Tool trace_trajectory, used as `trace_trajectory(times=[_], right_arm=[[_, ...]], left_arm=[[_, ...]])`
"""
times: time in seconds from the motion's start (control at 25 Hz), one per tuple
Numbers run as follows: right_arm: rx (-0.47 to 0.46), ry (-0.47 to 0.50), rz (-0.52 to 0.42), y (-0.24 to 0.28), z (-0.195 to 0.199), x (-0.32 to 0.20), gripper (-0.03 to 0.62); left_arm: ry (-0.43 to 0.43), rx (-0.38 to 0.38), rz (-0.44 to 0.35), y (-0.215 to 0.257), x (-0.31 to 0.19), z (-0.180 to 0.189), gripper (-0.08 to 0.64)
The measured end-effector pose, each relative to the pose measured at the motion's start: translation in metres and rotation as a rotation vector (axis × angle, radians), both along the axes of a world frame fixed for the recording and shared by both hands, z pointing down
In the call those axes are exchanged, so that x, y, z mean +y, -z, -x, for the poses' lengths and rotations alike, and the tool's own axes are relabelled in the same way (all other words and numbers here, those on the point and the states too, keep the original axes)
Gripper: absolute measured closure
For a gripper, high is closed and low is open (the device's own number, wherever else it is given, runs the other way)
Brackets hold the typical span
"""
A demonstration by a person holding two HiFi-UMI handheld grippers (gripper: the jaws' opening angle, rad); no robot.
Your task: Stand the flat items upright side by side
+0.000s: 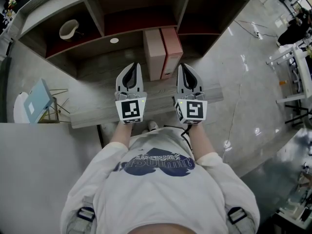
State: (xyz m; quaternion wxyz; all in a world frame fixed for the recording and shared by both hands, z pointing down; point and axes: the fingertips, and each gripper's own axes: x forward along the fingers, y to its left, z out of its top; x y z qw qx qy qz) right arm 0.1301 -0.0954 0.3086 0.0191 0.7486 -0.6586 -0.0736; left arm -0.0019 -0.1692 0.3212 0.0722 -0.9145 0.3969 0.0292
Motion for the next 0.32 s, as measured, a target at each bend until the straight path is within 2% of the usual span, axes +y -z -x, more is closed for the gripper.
trace_trajectory(times=[0.32], right_arm=[[0.004, -0.001, 0.001, -0.0009, 0.0031, 0.0007, 0.594]], left_arm=[[0.015, 0.016, -0.007, 0.0055, -0.0011, 0.0061, 0.554]])
